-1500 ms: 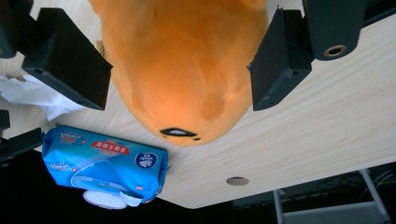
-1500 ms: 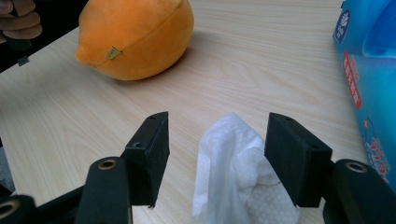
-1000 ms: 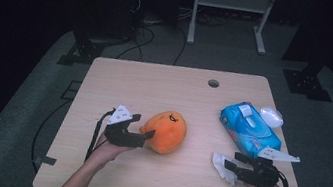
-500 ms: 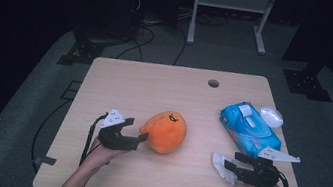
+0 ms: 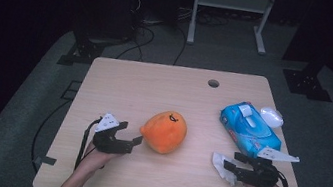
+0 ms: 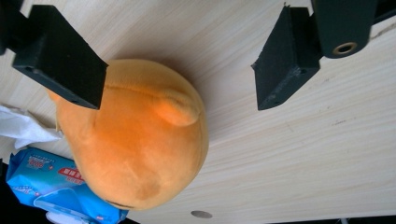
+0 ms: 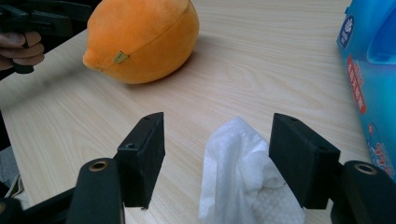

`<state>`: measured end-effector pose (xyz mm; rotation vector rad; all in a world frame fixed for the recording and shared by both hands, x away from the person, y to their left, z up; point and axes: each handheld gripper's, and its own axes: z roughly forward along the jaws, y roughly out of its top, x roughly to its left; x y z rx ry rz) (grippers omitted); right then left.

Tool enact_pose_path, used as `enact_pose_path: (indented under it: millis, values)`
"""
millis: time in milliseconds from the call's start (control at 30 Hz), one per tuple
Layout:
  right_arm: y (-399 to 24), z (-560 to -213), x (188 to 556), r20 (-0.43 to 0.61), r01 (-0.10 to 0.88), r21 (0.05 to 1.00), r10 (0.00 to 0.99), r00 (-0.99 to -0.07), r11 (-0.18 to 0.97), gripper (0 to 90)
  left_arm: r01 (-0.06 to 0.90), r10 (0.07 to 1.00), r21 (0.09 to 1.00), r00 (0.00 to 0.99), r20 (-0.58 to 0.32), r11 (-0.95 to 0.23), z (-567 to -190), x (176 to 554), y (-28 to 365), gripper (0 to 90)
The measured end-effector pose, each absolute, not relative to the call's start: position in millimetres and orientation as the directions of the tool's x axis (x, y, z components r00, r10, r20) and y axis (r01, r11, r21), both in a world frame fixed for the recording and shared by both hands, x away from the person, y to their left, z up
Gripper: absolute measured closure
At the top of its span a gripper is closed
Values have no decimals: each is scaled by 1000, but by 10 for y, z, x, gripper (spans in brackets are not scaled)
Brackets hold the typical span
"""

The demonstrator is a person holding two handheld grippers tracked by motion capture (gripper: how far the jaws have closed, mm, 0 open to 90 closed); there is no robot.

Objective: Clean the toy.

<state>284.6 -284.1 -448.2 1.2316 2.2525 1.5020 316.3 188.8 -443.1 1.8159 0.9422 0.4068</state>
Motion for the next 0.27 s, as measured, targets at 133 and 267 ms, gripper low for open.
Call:
enact_pose_path:
  millis: [133,267]
  values:
    - [-2841,-4480,2846,290,538,829,705,-647,152,347,428,763,886,629,-150,-179,-4475,3140,1924,163]
    - [-2831,-4487,2857,295,539,829,701,-649,151,344,435,769,884,620,-156,-171,-4496,3131,1962,151]
